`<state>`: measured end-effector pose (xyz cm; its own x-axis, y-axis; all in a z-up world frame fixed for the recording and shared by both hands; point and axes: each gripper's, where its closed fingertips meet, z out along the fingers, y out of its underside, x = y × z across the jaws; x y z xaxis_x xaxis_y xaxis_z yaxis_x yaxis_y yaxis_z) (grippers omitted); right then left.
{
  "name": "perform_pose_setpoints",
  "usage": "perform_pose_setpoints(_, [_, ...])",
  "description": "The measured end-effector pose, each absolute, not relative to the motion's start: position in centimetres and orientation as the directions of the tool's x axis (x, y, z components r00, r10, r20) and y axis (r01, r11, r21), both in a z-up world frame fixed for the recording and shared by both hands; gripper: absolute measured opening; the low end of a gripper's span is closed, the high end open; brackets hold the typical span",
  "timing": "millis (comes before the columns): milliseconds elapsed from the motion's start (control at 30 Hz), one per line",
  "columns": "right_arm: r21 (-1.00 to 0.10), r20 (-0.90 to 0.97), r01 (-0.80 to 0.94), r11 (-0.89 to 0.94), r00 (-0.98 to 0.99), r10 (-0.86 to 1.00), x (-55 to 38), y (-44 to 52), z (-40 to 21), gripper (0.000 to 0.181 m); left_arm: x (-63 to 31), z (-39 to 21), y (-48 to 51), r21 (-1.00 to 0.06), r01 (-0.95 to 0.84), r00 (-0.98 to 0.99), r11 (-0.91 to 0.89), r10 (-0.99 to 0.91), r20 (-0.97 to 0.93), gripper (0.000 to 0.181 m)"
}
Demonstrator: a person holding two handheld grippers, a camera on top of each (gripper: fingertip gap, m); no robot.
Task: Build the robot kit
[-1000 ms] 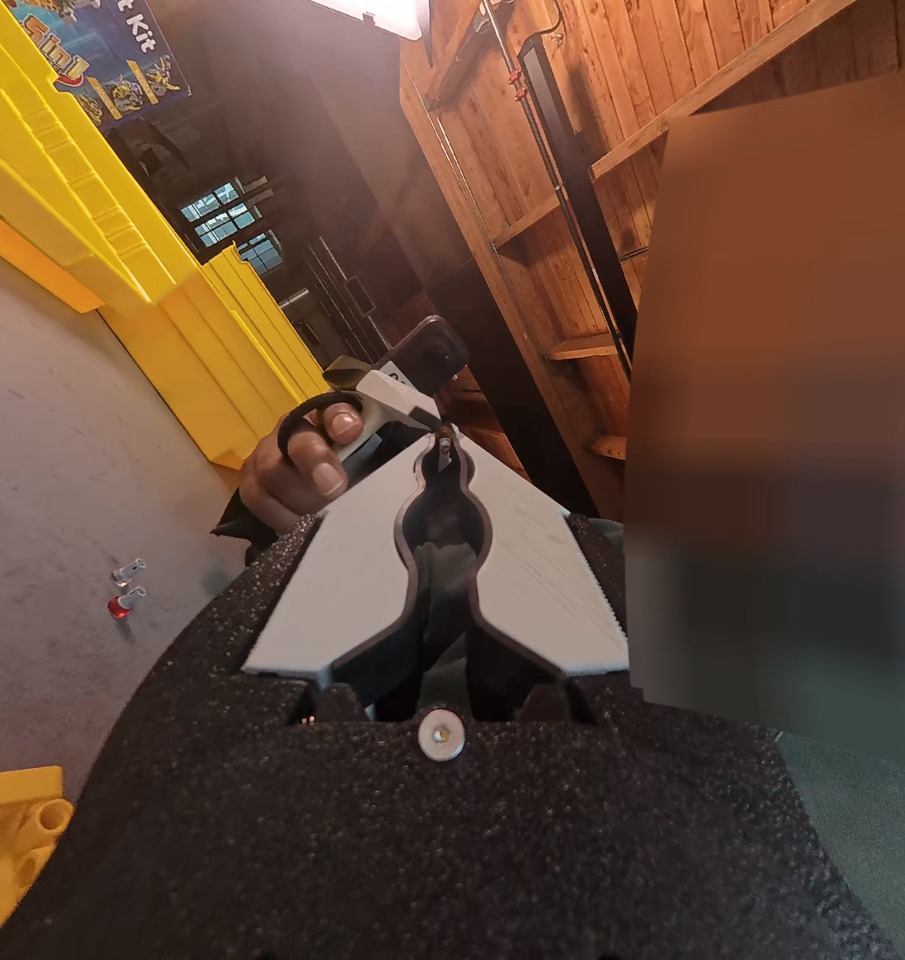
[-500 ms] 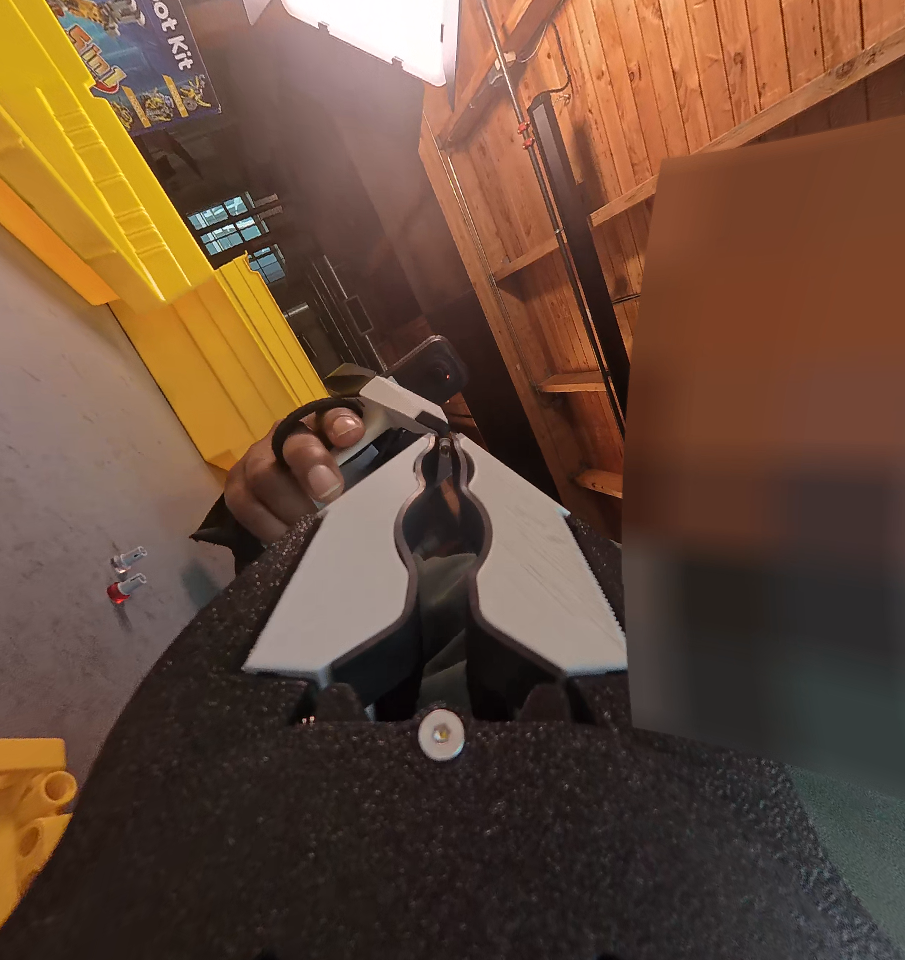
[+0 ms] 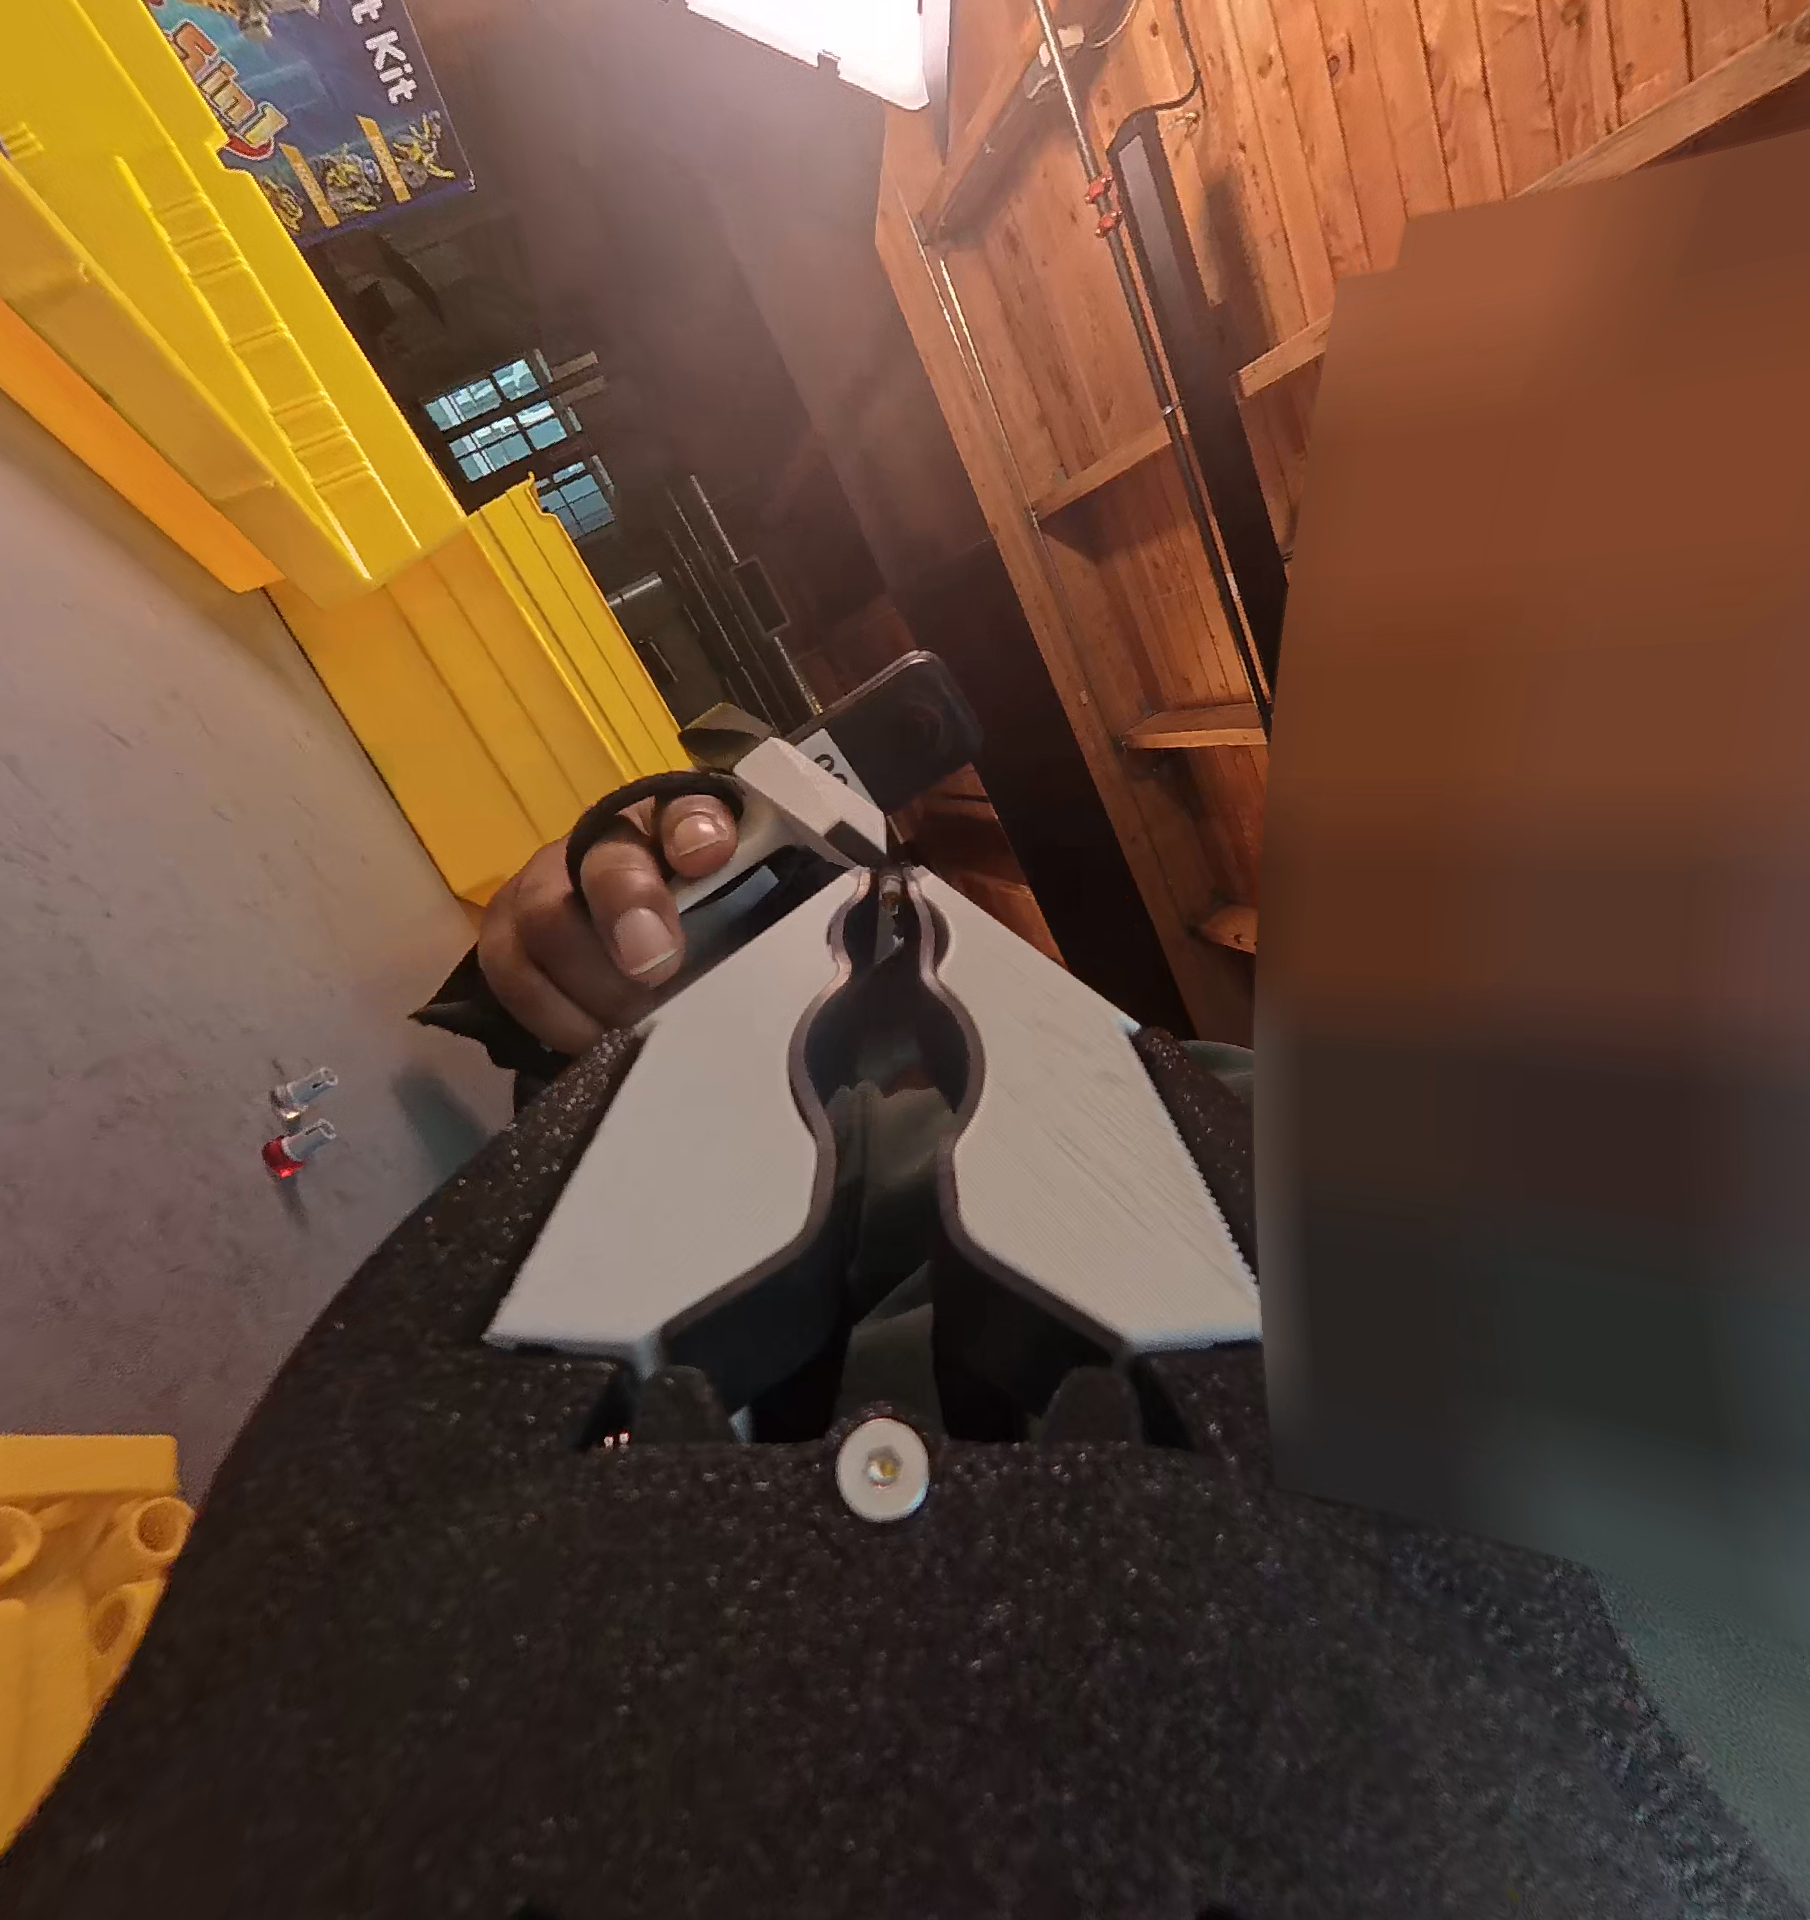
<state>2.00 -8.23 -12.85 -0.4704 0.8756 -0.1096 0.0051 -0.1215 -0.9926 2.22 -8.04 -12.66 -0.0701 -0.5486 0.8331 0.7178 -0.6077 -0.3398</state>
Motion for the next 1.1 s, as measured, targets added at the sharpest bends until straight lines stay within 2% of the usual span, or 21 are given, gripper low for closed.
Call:
perform_pose_setpoints(33, [-0.995,-0.090,0.014,-0.095,-0.469,0.879,2.0,-8.2,-13.0,0.006,2.3,-12.8,-8.0,-0.360,0.712,-0.044,-0.603,-0.550,0.834,0.003])
perform_pose_setpoints(167, [-0.998,0.017,0.051,0.046,-0.464,0.886,2.2,-8.2,-13.7,0.006,2.6,-13.4,-8.0,-0.467,0.664,0.083,-0.583,-0.564,0.822,0.003])
perform_pose_setpoints(400, [-0.959,0.156,0.131,0.253,-0.504,0.850,2.8,-8.6,-15.0,0.006,3.2,-14.7,-8.2,-0.509,0.590,0.146,-0.627,-0.537,0.831,0.003])
perform_pose_setpoints(567, [-0.889,0.280,0.183,0.420,-0.509,0.814,3.0,-8.7,-15.9,0.006,3.6,-15.5,-8.3,-0.588,0.520,0.258,-0.620,-0.542,0.800,0.003])
perform_pose_setpoints(667, [-0.869,0.297,0.205,0.451,-0.514,0.805,3.1,-8.8,-16.1,0.006,3.8,-15.7,-8.4,-0.573,0.519,0.246,-0.634,-0.531,0.811,0.003])
perform_pose_setpoints(900, [-0.817,0.346,0.267,0.512,-0.484,0.804,3.0,-8.6,-17.1,0.006,3.8,-16.7,-8.0,-0.617,0.490,0.350,-0.616,-0.509,0.787,0.003])
perform_pose_setpoints(1000, [-0.793,0.380,0.287,0.537,-0.457,0.805,2.9,-8.4,-17.3,0.005,3.7,-16.9,-7.8,-0.599,0.506,0.347,-0.620,-0.490,0.800,0.003])
perform_pose_setpoints(1100, [-0.819,0.361,0.287,0.498,-0.418,0.834,2.5,-8.2,-16.9,0.006,3.3,-16.4,-7.7,-0.561,0.549,0.298,-0.620,-0.482,0.824,0.003])
